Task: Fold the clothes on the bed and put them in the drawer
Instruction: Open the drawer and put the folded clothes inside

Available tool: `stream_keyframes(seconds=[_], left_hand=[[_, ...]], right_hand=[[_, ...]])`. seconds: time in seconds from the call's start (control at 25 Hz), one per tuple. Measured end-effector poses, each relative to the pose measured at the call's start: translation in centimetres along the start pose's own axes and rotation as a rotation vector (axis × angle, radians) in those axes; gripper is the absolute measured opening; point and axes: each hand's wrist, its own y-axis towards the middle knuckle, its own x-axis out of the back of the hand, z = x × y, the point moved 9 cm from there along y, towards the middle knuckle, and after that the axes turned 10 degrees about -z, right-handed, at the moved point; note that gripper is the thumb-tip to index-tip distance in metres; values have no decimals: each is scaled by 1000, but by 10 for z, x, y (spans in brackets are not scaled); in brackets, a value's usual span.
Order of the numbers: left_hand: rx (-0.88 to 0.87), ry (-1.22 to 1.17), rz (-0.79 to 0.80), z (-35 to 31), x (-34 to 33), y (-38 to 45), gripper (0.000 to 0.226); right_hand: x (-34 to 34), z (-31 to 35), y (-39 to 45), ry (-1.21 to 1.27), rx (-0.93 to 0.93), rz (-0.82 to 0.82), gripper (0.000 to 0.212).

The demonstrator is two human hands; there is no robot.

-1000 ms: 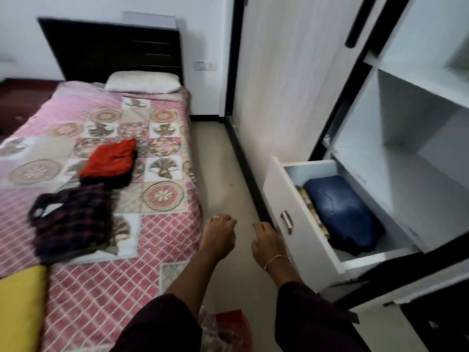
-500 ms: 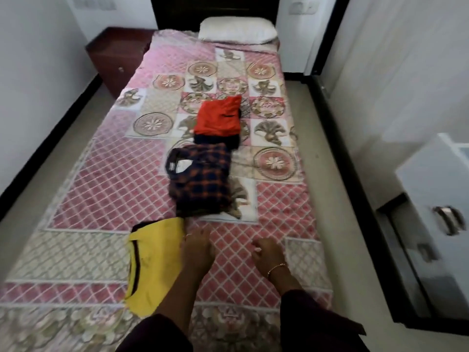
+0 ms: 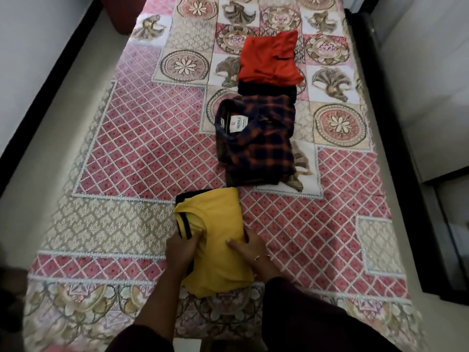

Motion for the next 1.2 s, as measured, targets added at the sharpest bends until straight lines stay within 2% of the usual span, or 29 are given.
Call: stream_keyframes(seconds=[0.12, 0.2, 0.28, 0.36, 0.48, 0.52, 0.56, 0.68, 0.76, 0.88, 0.96, 1.08, 1.16, 1.2], left_hand=[[149, -197, 132, 3, -13, -5, 51], [232, -316, 234, 2, -19, -12, 53], [287, -373, 363, -1, -27, -22, 48], [271, -425, 517, -19, -34, -43, 43], [119, -398, 710, -69, -54, -80, 70], [90, -402, 730, -75, -52, -85, 68], [22, -358, 793, -109, -75, -121, 63], [-53, -320, 844, -153, -100, -160, 56], [-146, -235, 900, -194, -135, -210, 55], [-333, -118, 1079, -262, -197, -304, 90], [-425, -61, 1179, -302, -248, -379, 99], [-556, 4, 1222, -347, -314, -469, 94], [-634, 65, 1235, -374, -363, -517, 92], [-669, 78, 1245, -383, -383, -538, 82]], right_hand=[[-11, -6, 8, 170, -85, 21, 70], [-21, -8, 6, 247, -135, 93, 70], [-20, -11, -1, 379, -180, 115, 68], [-2, -12, -13, 486, -202, 94, 62], [55, -2, -29, 624, -177, 69, 55], [58, -3, -32, 669, -183, 85, 59], [115, -7, -46, 746, -163, -13, 62], [165, -3, -66, 829, -125, -60, 62], [236, -15, -89, 904, -80, -171, 68], [350, -39, -122, 997, -7, -350, 77], [431, -67, -140, 1042, 29, -452, 73], [534, -101, -159, 1058, 58, -537, 72], [596, -125, -170, 1066, 70, -605, 57], [620, -137, -175, 1065, 61, -641, 45]])
